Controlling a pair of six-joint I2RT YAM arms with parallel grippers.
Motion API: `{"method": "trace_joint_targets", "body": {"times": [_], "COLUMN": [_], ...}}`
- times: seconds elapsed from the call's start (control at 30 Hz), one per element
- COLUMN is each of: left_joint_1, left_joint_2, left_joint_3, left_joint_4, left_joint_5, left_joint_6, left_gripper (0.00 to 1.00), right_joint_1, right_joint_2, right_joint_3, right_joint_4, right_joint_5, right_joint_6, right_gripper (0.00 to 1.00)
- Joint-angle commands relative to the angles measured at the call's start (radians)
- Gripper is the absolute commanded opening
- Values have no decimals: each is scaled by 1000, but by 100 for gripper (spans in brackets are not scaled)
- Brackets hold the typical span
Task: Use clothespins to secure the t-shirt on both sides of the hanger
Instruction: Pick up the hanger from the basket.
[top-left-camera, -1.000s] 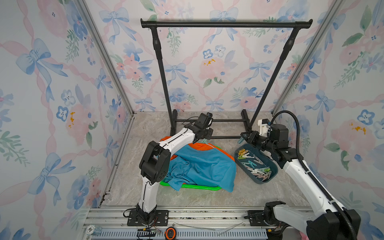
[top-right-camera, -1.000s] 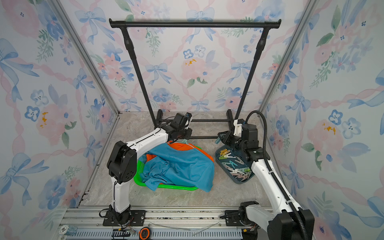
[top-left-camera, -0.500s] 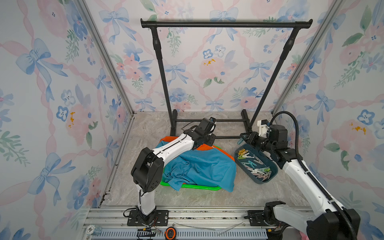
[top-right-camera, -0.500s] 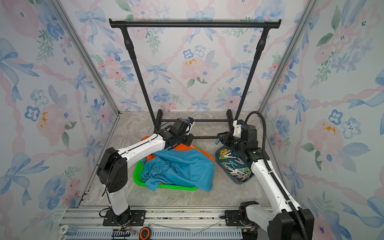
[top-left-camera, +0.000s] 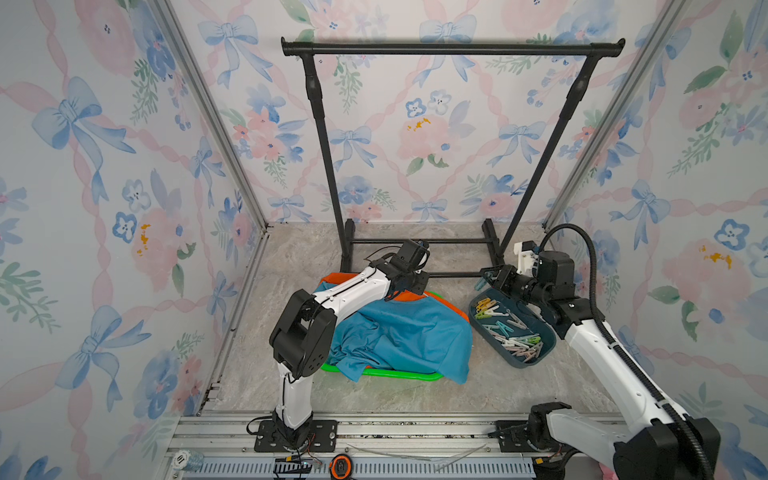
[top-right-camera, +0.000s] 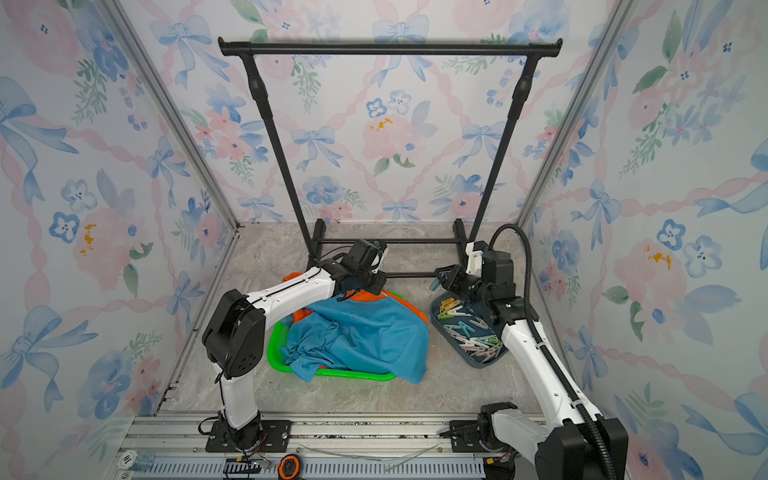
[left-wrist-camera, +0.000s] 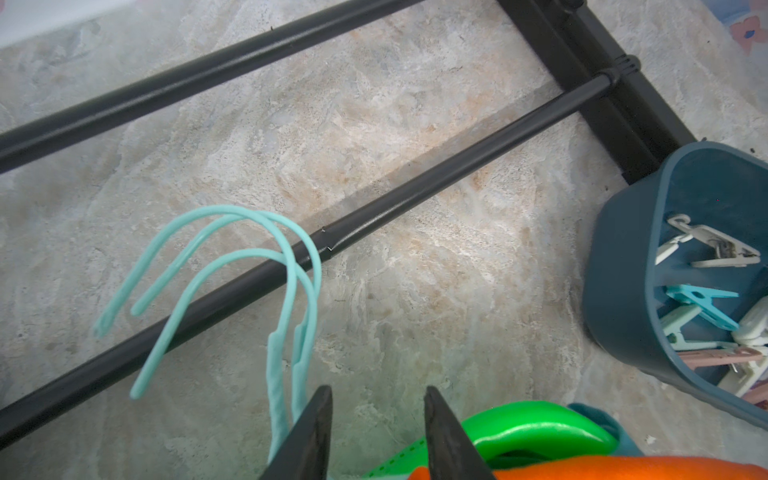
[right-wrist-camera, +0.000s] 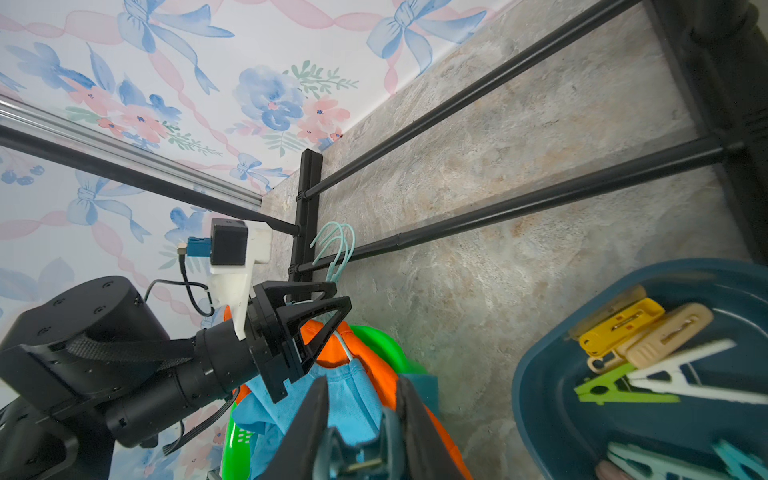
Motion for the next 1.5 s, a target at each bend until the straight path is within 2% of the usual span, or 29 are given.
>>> {"method": "trace_joint_targets", "body": {"times": [0.0,0.27,0.5,0.97,1.2,1.47], "left_joint_1": [7,-18,-13,-1,1,-26], "left_joint_2": [29,-2,-47,18,34,53], "left_joint_3": [22,43,-2,5,5,20], "left_joint_4": [-22,-27,-27,-27,-28,-27], "left_joint_5": [-25,-77,-94,-48,-34,-18], "left_joint_6": [-19,-5,-13,-25,-25,-34], "left_gripper": [41,45,44,43,46,41], "right_joint_1": [11,11,11,9,7,6], "right_joint_2": [-7,-4,3,-4,7,7], "right_joint_3": [-15,-16,-16,-15,-11,-10], "right_joint_4": [8,10,13,2,5,5], "right_joint_5": [3,6,2,6,1,-1], "right_joint_6": [-20,-23,-21,-31,-31,-34], "right_gripper": [28,28,28,29,29,29]}}
